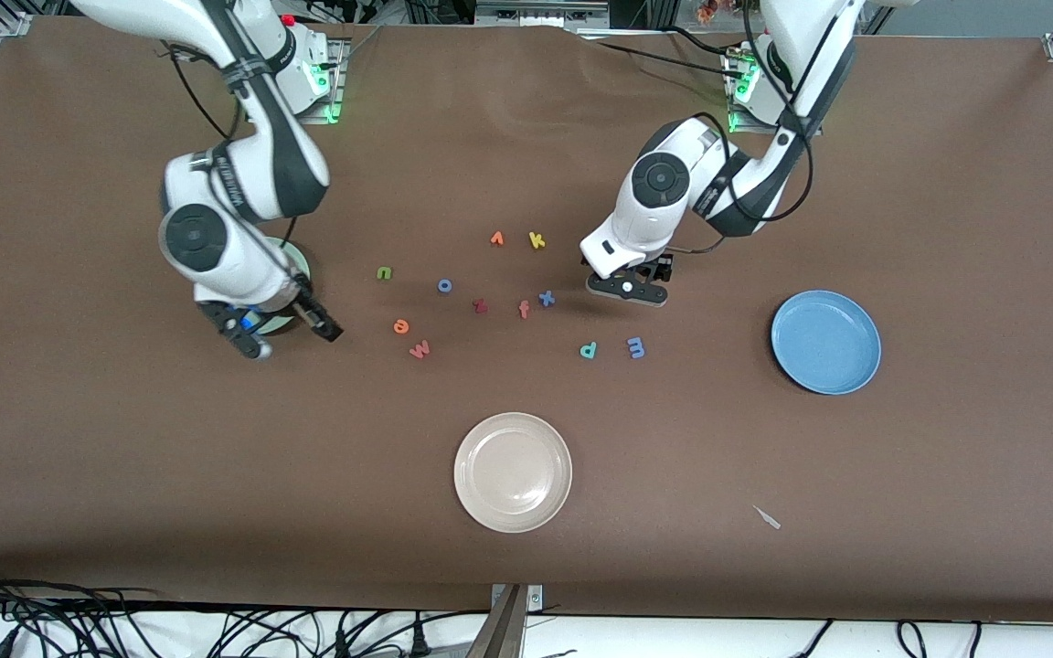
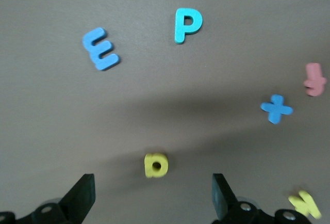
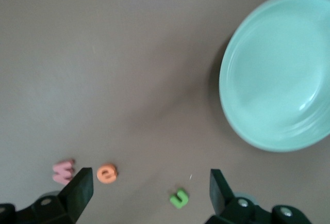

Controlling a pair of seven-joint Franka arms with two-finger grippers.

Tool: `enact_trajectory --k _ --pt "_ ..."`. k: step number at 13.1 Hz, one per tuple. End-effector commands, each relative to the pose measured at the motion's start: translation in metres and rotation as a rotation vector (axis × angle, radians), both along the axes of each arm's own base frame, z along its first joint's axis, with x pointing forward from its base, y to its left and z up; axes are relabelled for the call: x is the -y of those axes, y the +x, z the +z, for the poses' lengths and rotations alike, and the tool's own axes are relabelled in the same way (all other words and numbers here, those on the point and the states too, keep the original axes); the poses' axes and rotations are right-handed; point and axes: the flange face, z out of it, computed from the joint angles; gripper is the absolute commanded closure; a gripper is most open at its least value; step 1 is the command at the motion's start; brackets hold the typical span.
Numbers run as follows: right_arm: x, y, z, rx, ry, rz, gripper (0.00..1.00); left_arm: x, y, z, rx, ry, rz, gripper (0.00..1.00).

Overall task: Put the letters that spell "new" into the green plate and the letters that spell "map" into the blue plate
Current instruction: 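Reach the right gripper to green u while the left gripper reaches yellow d, then grasp green u with the right gripper while the left gripper grasps yellow d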

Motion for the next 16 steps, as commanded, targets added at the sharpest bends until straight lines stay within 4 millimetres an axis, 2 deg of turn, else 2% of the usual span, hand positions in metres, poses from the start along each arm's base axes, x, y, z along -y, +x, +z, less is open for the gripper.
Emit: enact_trajectory --k 1,4,6,8,11,13,16 --pt "-0.019 -0.011 -0.016 0.018 -0.011 -0.078 0.00 0.002 0.004 -0.018 0.032 0.025 -0.051 0.00" --pt "-0.041 -0.056 -0.041 -0.007 -0.018 -0.069 0.01 0.006 -0.003 -0.034 0.010 0.038 -0.074 0.00" --pt "-0.035 -0.085 -0.059 0.026 0.000 -0.058 0.04 0.008 -0.008 -0.042 -0.003 0.043 -0.082 0.00" --pt "-0.038 -0.108 -0.078 0.032 0.008 -0.054 0.13 0.007 -0.009 -0.044 -0.009 0.043 -0.116 0.03" --pt "-0.042 -0.113 -0.090 0.047 0.018 -0.064 0.27 0.007 -0.011 -0.049 -0.020 0.048 -0.120 0.11" --pt "-0.045 -0.115 -0.100 0.046 0.022 -0.059 0.28 0.006 -0.013 -0.057 -0.033 0.053 -0.122 0.16" --pt "-0.045 -0.120 -0.108 0.039 0.017 -0.056 0.30 0.006 -0.012 -0.057 -0.033 0.051 -0.130 0.31"
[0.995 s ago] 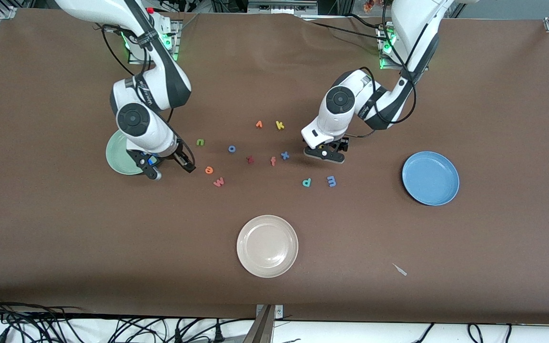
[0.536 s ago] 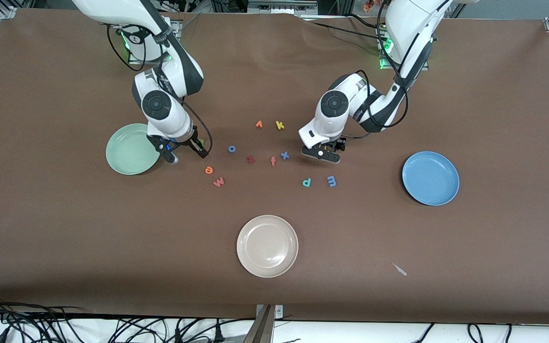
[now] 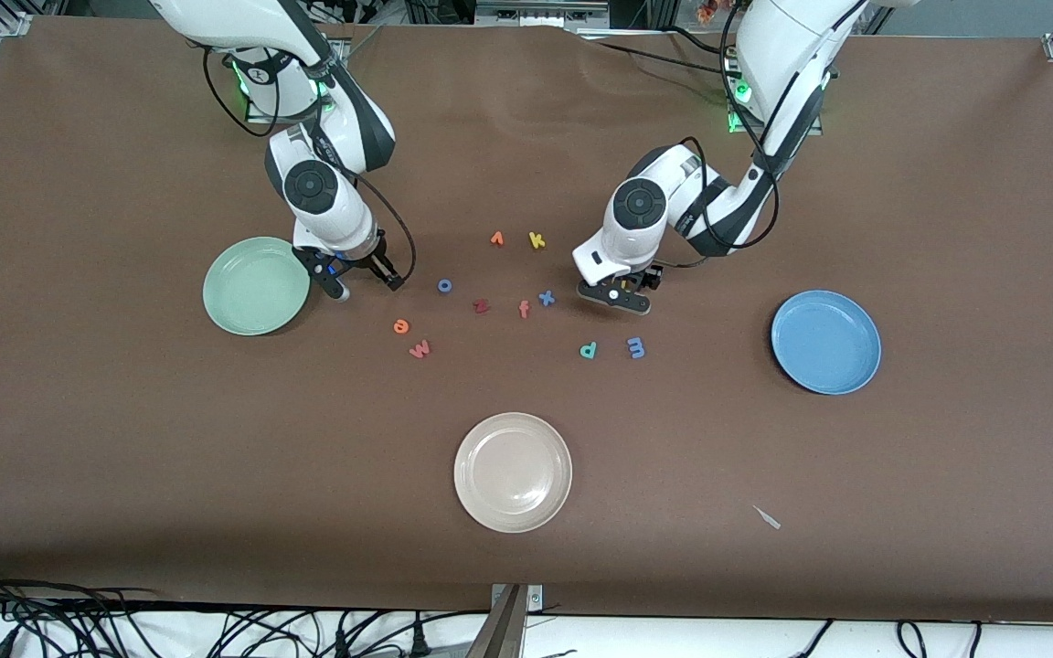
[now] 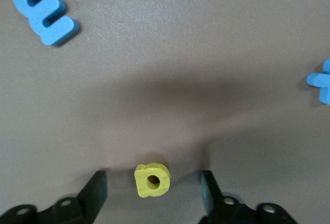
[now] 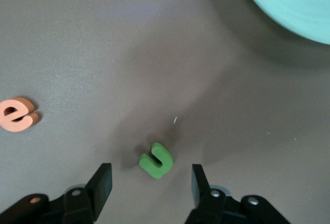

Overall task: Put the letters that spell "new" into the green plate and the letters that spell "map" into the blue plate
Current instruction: 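Grasp green u with the right gripper while the left gripper grasps yellow d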

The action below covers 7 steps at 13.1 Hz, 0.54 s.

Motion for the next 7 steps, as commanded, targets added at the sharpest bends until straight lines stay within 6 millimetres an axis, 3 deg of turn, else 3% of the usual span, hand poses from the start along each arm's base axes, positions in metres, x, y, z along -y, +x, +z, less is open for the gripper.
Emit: enact_trajectory --k 1,3,5,7 --pt "-0.001 -0.009 -0.008 0.016 0.000 -0.005 0.31 0.001 0.005 0.000 0.014 0.006 -0.043 0.36" --pt "0.001 -0.012 -0.015 0.021 0.004 -0.006 0.33 0.001 0.003 -0.001 0.011 0.006 -0.045 0.41" --pt "0.001 -0.012 -0.019 0.021 0.005 -0.005 0.40 0.001 0.003 -0.004 0.006 0.007 -0.044 0.45" --pt "0.001 -0.011 -0.018 0.021 0.005 -0.003 0.76 0.000 0.004 -0.005 0.006 0.007 -0.043 0.46"
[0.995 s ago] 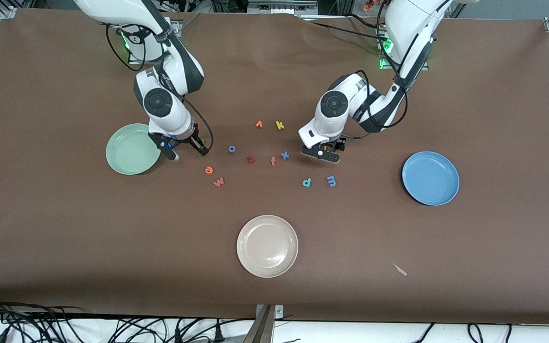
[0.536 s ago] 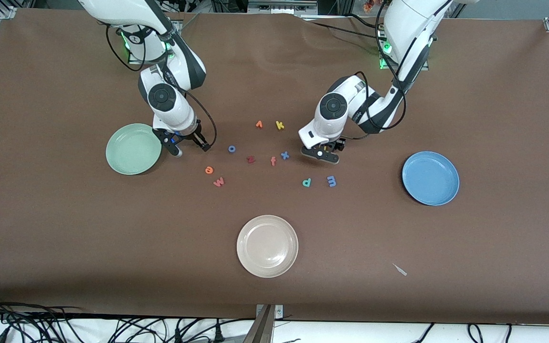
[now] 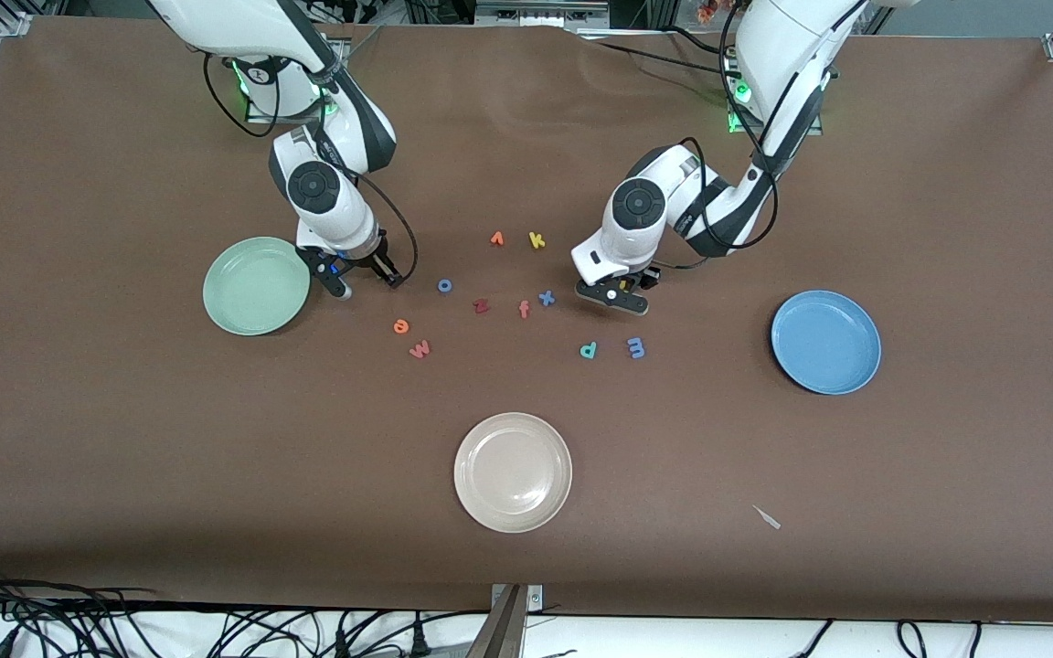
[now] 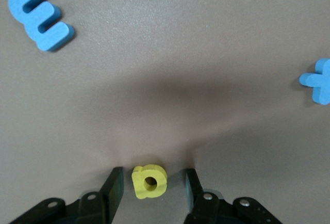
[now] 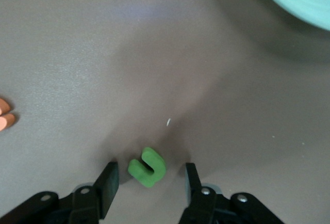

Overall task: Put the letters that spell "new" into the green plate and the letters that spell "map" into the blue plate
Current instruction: 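Grasp green u with the right gripper while the left gripper grasps yellow d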

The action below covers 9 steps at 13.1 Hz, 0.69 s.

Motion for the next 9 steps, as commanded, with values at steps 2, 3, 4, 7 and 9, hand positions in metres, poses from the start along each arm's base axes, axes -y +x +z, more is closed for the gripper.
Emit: enact_trajectory --k 2,3,4,7,9 --pt "-0.002 -0.003 -0.002 0.013 -0.001 -0.003 0.89 -0.003 0.003 -0.007 0.003 0.014 -0.026 0.51" --pt "-0.003 -0.002 -0.001 0.015 -0.001 -0.001 0.95 -0.003 0.003 -0.007 0.003 0.014 -0.026 0.53" --pt "-0.003 0.000 0.000 0.017 0.000 -0.003 0.95 -0.004 0.004 -0.008 0.002 0.015 -0.023 0.55" --pt "-0.002 0.003 0.008 0.028 0.003 -0.002 0.95 -0.003 0.004 -0.010 -0.001 0.014 -0.021 0.63" --pt "0.001 0.012 0.028 0.051 0.009 0.007 0.95 -0.003 0.005 -0.011 -0.001 0.012 -0.020 0.65"
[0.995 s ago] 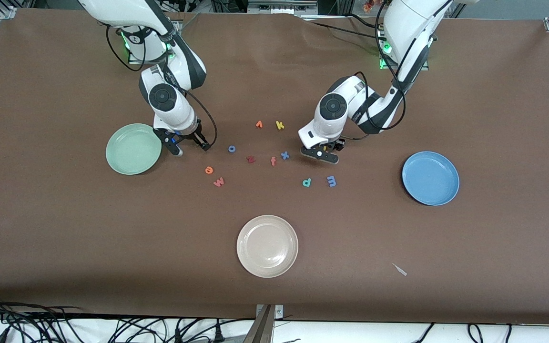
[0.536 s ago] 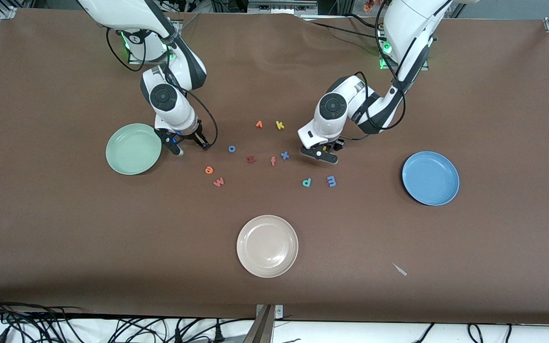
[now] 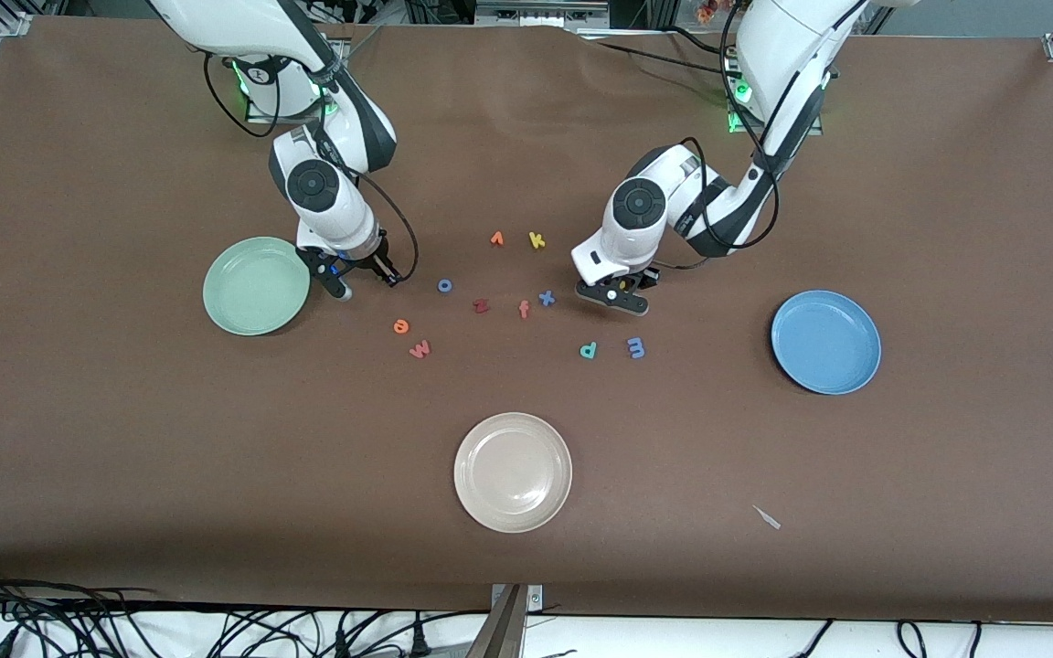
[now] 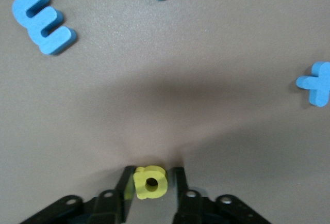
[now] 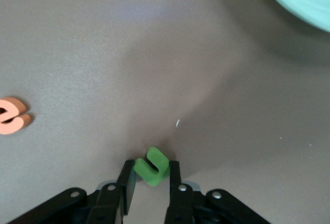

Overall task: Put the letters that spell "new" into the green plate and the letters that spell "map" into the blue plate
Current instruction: 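Grasp green u with the right gripper while the left gripper grasps yellow d, then lower green u onto the green plate and open the right gripper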

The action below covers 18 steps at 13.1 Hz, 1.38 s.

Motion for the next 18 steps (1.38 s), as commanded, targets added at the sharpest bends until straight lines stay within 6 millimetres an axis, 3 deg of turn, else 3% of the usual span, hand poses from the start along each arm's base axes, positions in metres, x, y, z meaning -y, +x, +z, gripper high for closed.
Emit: enact_trajectory --k 1,4,7,8,10,12,13,14,15,18 --pt "0.014 0.016 0.030 0.023 -0.016 0.012 0.95 -0.005 0.005 -0.014 -0.004 0.015 -0.016 0.66" --pt "0.056 0.042 0.064 -0.025 -0.052 0.114 0.95 -0.004 0.004 -0.015 -0.004 0.014 -0.018 0.69" --pt "0.126 0.059 0.083 -0.069 -0.064 0.216 0.95 -0.006 0.006 -0.014 -0.004 0.015 -0.015 0.75" --pt "0.148 0.061 0.080 -0.089 -0.065 0.235 0.95 -0.006 0.007 -0.013 -0.002 0.014 -0.013 0.78" --pt "0.175 0.060 0.061 -0.121 -0.072 0.258 0.95 -0.012 0.013 -0.010 0.000 0.016 -0.003 0.81" --pt "0.182 0.054 0.045 -0.125 -0.075 0.258 0.94 -0.017 0.026 0.000 0.009 0.008 0.008 0.81" --pt "0.183 0.051 0.040 -0.122 -0.076 0.256 0.86 -0.018 0.027 0.001 -0.002 0.014 0.009 0.81" --pt "0.185 0.050 0.031 -0.139 -0.081 0.251 0.34 -0.021 0.030 0.005 -0.006 0.019 0.008 0.81" --pt "0.184 0.050 0.028 -0.143 -0.077 0.239 0.00 -0.030 0.037 0.014 -0.012 0.028 0.007 0.81" --pt "0.174 0.063 0.046 -0.133 -0.071 0.252 0.00 -0.072 0.062 0.045 -0.098 0.025 -0.053 0.81"
